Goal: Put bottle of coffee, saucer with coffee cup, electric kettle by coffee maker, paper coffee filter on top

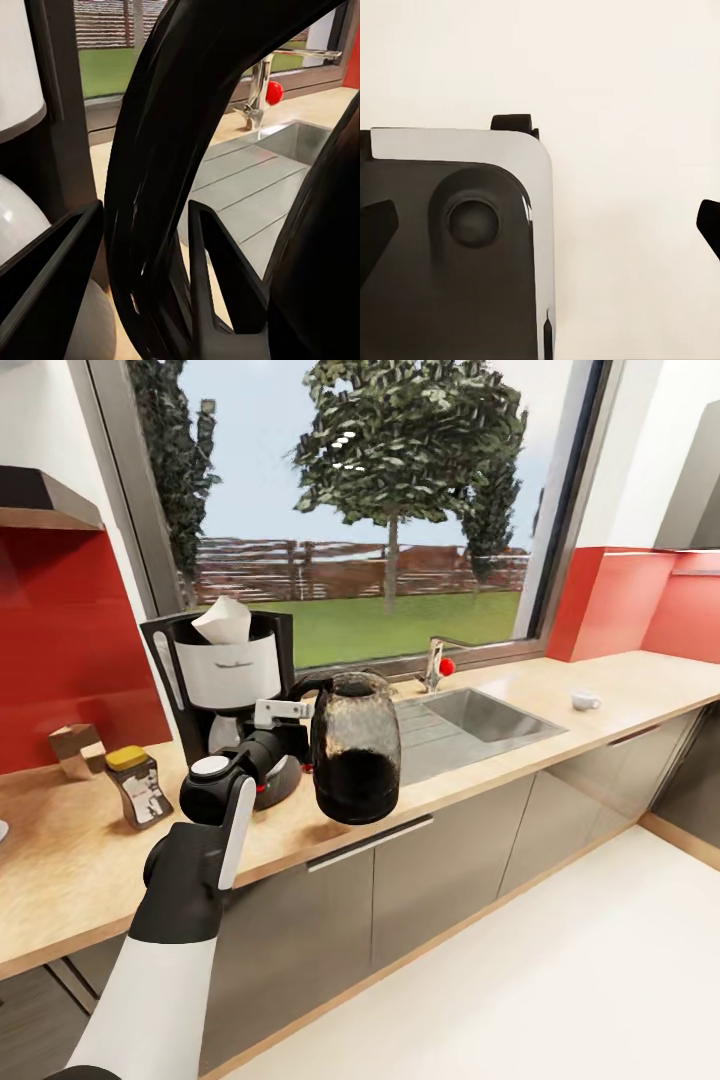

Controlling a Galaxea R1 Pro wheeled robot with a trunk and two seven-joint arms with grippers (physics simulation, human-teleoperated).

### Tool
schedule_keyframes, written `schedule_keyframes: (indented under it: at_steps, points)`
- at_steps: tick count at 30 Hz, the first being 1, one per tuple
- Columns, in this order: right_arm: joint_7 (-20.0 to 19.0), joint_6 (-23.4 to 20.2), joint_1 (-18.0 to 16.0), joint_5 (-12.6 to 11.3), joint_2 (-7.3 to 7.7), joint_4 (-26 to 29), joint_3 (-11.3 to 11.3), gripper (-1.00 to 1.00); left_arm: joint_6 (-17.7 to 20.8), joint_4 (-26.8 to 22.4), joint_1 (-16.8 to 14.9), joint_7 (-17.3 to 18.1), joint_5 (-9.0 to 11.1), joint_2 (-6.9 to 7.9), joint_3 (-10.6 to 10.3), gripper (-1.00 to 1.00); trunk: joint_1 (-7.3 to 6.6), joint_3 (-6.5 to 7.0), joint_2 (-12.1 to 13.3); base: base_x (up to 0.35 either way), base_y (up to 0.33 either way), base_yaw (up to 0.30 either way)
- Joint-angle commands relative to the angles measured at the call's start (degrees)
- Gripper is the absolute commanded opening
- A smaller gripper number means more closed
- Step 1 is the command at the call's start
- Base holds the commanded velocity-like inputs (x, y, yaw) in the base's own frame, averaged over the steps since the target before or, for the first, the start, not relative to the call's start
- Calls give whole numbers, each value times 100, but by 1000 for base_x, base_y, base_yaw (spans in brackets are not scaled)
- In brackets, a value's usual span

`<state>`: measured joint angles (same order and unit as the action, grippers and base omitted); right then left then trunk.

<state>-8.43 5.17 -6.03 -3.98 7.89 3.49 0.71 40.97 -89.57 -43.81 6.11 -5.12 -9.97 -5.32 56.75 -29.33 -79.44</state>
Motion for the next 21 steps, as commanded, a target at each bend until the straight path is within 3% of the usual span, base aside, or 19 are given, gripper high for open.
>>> schedule_keyframes:
  at_steps: [1, 21]
  points:
    - [-27, 19, -4, -42, 2, -6, 8, 100, 25, -7, -5, 48, -51, -3, 5, -100, 0, -6, -3, 51, 0, 0]
    - [-27, 19, -4, -42, 3, -6, 8, 100, 25, -7, -5, 48, -51, -3, 14, -100, 0, -6, -3, 24, 14, 0]
